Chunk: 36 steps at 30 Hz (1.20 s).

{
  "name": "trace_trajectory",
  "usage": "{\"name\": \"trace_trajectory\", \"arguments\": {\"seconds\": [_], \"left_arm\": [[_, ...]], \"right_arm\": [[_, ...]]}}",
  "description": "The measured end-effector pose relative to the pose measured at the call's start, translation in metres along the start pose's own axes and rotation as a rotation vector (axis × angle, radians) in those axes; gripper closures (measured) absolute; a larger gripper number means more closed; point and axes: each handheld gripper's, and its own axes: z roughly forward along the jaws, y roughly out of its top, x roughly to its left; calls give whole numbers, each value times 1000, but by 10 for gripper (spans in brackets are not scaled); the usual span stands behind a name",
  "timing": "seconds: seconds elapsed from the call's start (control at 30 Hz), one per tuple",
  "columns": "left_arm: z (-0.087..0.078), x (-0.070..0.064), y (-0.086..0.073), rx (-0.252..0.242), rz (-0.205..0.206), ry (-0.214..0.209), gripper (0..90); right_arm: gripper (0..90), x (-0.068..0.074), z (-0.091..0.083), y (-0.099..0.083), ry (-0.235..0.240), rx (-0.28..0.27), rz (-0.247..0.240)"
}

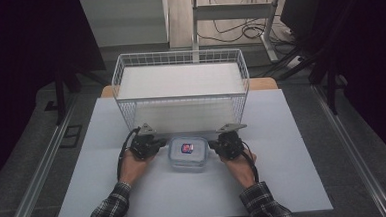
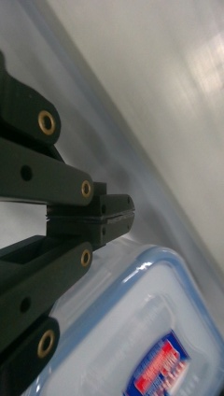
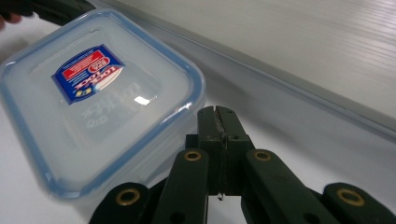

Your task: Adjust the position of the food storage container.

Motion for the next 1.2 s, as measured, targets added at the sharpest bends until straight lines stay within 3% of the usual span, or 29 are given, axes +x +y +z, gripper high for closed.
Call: {"name": "trace_trajectory", "arguments": {"seconds": [0.07, 0.13, 0.27, 0.3, 0.4, 0.67, 0.93, 1.0, 1.2], "left_arm": [[1, -4, -2, 4, 6, -31, 900], [1, -8, -4, 25, 29, -17, 900], [0, -14, -10, 43, 28, -34, 900], [-1, -19, -13, 51, 45, -29, 900], [-5, -25, -15, 57, 42, -22, 900], [-15, -45, -19, 73, 61, -9, 900], [-19, -63, -25, 74, 73, -24, 900], [-24, -63, -26, 64, 69, -11, 898], [-55, -61, -39, 13, 24, -8, 721]], "right_arm": [[891, 1, 3, 1, -9, 11, -4], [891, 1, 4, 1, -7, 14, -16], [892, 2, 4, 0, 4, 20, -23], [892, 4, 3, 0, 14, 25, -33], [891, 6, 2, -1, 16, 36, -41], [891, 15, -11, -13, 45, 49, -33], [889, 24, -28, -27, 41, 68, -24], [867, 24, -32, -30, 39, 77, -30], [727, 23, -59, -36, 19, 32, -70]]}}
